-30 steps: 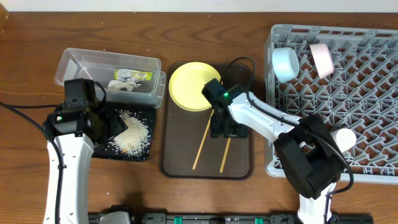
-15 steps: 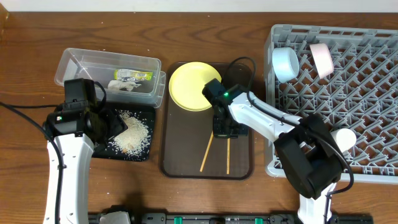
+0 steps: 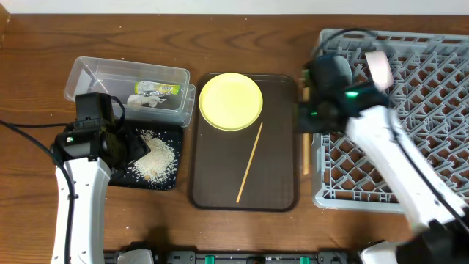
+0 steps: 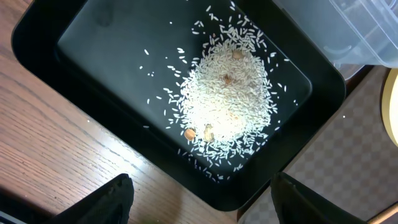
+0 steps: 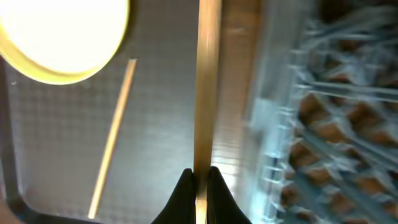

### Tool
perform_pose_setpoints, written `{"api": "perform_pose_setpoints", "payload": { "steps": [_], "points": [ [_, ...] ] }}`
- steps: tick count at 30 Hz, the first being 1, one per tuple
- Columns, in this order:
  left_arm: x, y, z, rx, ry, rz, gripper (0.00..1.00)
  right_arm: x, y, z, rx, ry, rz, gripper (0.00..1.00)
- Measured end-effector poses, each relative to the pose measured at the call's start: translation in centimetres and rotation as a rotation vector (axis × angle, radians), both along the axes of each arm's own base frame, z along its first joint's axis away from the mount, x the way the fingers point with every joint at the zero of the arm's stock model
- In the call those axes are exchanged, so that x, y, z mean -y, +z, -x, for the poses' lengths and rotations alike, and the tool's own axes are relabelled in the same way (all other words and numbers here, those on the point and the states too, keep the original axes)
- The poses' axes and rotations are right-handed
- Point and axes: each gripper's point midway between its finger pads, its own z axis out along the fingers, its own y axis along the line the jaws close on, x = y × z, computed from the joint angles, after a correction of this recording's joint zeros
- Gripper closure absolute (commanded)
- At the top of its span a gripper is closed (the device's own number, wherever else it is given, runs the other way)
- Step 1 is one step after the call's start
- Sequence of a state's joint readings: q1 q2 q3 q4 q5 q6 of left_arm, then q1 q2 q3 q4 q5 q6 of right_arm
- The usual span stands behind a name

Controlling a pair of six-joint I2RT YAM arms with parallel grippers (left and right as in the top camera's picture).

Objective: Sort waste into correct bins and load items into the dishwasher rack
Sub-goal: 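Carry the chopstick to the rack and drop it in, then return the right gripper to the tray and grasp the second chopstick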

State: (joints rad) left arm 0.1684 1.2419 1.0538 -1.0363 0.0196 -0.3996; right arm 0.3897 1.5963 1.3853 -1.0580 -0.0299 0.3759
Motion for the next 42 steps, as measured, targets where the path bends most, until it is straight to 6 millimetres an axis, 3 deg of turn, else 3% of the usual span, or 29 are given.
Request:
{"api": "perform_pose_setpoints", "payload": {
  "steps": [2, 7, 12, 19, 21, 22, 24, 26, 30, 35, 39, 42],
  "points": [
    [0.0, 0.0, 0.0, 0.000, 0.000, 0.000, 0.26, 2.7, 1.0, 0.2, 0.004, -0.026, 0.022, 0.99],
    [0.0, 0.0, 0.0, 0.000, 0.000, 0.000, 0.26, 6.9, 0.3, 0.7, -0.058, -0.065, 0.081, 0.99],
    [0.0, 0.0, 0.0, 0.000, 0.000, 0.000, 0.26, 9.1, -0.3, 0.5, -0.083, -0.084, 0.105, 0.99],
    [0.0, 0.0, 0.0, 0.000, 0.000, 0.000, 0.26, 9.3, -2.7, 0.0, -0.113, -0.072, 0.121, 0.96],
    [0.0, 0.0, 0.0, 0.000, 0.000, 0.000, 0.26, 9.3, -3.3, 0.0, -0.123, -0.070, 0.123, 0.84],
    [0.0, 0.0, 0.0, 0.000, 0.000, 0.000, 0.26, 9.3, -3.4, -0.1, -0.120, -0.071, 0.122, 0.72],
    [0.0, 0.0, 0.0, 0.000, 0.000, 0.000, 0.26, 9.2, -3.5, -0.4, -0.109, -0.060, 0.122, 0.63],
    [0.0, 0.0, 0.0, 0.000, 0.000, 0.000, 0.26, 9.2, -3.4, -0.8, -0.094, -0.059, 0.120, 0.58],
    [0.0, 0.0, 0.0, 0.000, 0.000, 0.000, 0.26, 9.1, -3.2, -1.3, -0.070, -0.058, 0.116, 0.58],
    [0.0, 0.0, 0.0, 0.000, 0.000, 0.000, 0.26, 7.2, -1.5, -2.6, 0.029, -0.022, 0.063, 0.59],
    [0.0, 0.0, 0.0, 0.000, 0.000, 0.000, 0.26, 2.0, 1.6, -3.6, 0.176, 0.095, -0.032, 0.59],
    [0.0, 0.0, 0.0, 0.000, 0.000, 0.000, 0.26, -2.0, 2.7, -3.2, 0.223, 0.184, -0.079, 0.59]
  ]
}}
